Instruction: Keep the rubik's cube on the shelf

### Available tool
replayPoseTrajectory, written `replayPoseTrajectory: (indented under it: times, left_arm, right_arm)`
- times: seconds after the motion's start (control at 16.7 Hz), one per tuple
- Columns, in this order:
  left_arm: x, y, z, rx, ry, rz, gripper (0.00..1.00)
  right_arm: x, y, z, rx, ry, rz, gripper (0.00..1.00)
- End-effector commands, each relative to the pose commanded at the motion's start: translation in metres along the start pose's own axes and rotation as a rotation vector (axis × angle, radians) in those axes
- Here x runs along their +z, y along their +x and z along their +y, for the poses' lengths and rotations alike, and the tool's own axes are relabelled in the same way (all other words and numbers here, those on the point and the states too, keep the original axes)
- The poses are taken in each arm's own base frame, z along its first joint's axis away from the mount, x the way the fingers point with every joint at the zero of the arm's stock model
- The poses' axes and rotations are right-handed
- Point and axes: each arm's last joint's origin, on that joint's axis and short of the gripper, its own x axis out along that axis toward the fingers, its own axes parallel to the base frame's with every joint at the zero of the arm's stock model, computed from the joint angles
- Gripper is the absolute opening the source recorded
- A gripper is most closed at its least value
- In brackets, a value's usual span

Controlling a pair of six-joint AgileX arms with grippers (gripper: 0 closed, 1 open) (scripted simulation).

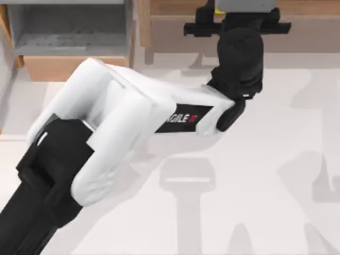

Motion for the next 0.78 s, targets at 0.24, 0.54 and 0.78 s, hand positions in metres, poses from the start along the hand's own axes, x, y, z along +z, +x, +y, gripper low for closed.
replayPoseTrajectory:
  times: [0.24, 0.54, 0.78]
  left_arm:
    - [-0.005, 0.033, 0.009, 0.028, 0.019, 0.005, 0.00]
    - [-0.008, 0.051, 0.004, -0.006, -0.009, 0.002, 0.00]
    - [-0.007, 0.052, 0.003, -0.013, -0.014, -0.001, 0.00]
  right_arm:
    - [0.000, 0.000, 0.000, 0.000, 0.000, 0.000, 1.00]
    - [0.000, 0.000, 0.000, 0.000, 0.000, 0.000, 1.00]
    - [0.000, 0.000, 0.000, 0.000, 0.000, 0.000, 1.00]
